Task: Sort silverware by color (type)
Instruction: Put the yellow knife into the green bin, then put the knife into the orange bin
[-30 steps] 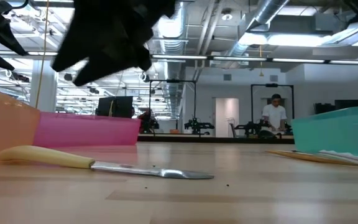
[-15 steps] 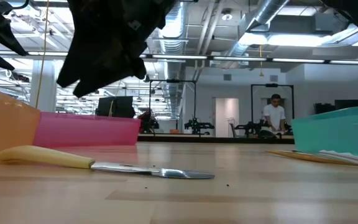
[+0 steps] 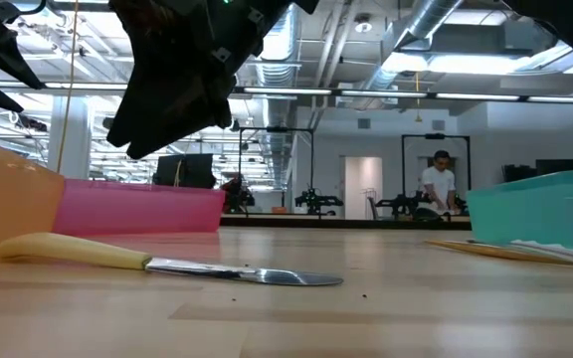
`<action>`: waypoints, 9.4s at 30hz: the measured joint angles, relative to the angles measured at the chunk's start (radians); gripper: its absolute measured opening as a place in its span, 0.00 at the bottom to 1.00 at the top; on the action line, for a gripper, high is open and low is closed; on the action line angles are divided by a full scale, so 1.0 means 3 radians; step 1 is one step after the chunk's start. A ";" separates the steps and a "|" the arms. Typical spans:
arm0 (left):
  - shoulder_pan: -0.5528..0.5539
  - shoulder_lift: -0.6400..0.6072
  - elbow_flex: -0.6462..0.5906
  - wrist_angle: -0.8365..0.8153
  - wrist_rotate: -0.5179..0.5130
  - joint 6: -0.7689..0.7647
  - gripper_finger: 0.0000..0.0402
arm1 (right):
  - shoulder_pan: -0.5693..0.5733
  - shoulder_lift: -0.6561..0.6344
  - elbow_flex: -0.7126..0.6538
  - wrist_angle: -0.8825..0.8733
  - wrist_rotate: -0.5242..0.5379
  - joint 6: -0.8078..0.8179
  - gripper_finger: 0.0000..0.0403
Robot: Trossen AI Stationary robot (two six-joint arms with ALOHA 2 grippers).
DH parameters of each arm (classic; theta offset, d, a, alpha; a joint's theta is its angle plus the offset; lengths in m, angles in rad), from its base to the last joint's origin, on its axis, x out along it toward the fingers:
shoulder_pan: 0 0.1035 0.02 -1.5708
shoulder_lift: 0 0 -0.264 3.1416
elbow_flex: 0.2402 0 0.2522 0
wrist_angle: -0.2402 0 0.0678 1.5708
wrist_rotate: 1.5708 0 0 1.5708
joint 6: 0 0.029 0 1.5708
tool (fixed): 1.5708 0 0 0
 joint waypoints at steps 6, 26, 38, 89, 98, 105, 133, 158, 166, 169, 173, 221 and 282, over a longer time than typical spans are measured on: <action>0.0000 0.0000 0.0000 0.0001 0.0000 0.0000 0.61 | 0.0003 0.0000 -0.0058 0.0116 0.0004 0.0023 0.46; 0.0000 0.0000 0.0000 0.0000 -0.0001 -0.0004 0.61 | -0.0122 -0.0001 -0.0064 -0.0129 0.0084 -0.0053 0.46; 0.0000 0.0000 0.0000 0.0000 -0.0002 -0.0013 0.61 | -0.0040 -0.0003 -0.0064 -0.0773 0.0085 0.0438 0.46; -0.0001 -0.0001 -0.0001 0.0001 -0.0003 -0.0001 0.61 | 0.0409 -0.0125 -0.0565 0.0479 0.0270 0.0091 0.46; 0.0000 -0.0001 -0.0001 0.0001 -0.0001 -0.0004 0.61 | 0.0421 -0.0126 -0.0795 0.1484 0.0629 0.0235 0.46; -0.0001 -0.0001 -0.0001 0.0000 -0.0001 -0.0005 0.61 | 0.0489 -0.0113 -0.1187 0.1648 0.0827 0.0662 0.46; -0.0001 -0.0001 -0.0001 0.0001 0.0001 -0.0001 0.61 | 0.0524 0.0182 -0.1184 0.2108 0.1297 0.0485 0.46; 0.0000 -0.0001 0.0000 0.0001 0.0000 -0.0001 0.61 | 0.0474 0.0334 -0.1172 0.1927 0.1414 0.1283 0.19; 0.0000 -0.0001 0.0000 0.0001 0.0000 -0.0003 0.61 | 0.0374 0.0314 -0.1176 0.1919 0.1396 0.1865 0.19; 0.0000 -0.0001 0.0000 0.0001 0.0000 -0.0003 0.61 | 0.0307 0.0255 -0.1180 0.1783 0.1396 0.1938 0.19; 0.0000 -0.0001 0.0000 0.0001 -0.0001 -0.0003 0.61 | 0.0209 0.0106 -0.1197 0.1457 0.1478 0.1953 0.19; 0.0000 0.0000 0.0000 0.0001 0.0015 0.0017 0.61 | -0.0355 -0.3796 -0.3575 -0.0794 0.2262 0.2510 0.19; 0.0000 -0.0001 0.0000 0.0001 0.0009 0.0018 0.61 | 0.1030 -0.3646 -0.5809 0.0050 0.2424 0.5784 0.49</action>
